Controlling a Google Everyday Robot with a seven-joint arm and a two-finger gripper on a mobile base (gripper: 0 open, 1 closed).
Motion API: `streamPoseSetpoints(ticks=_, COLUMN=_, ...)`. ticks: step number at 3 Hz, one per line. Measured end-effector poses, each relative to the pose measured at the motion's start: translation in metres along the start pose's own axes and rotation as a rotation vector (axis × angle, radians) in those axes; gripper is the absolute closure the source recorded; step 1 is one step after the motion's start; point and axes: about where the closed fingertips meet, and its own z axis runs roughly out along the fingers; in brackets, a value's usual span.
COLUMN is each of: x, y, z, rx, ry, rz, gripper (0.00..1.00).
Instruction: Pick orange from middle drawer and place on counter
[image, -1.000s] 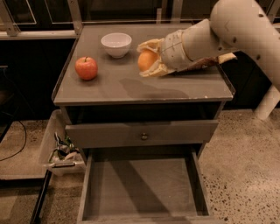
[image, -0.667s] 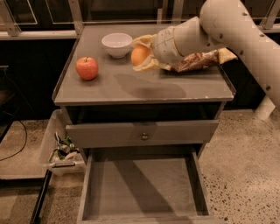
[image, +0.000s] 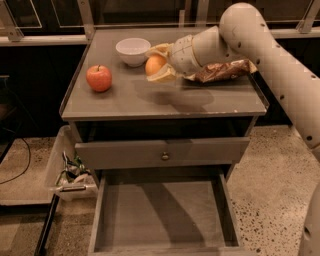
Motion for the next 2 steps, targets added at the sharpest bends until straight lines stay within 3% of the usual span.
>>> streamPoseSetpoints(ticks=2, x=0.014, y=0.000, z=0.039, rx=-0.052, ry=-0.094, rz=0.114, gripper=1.00)
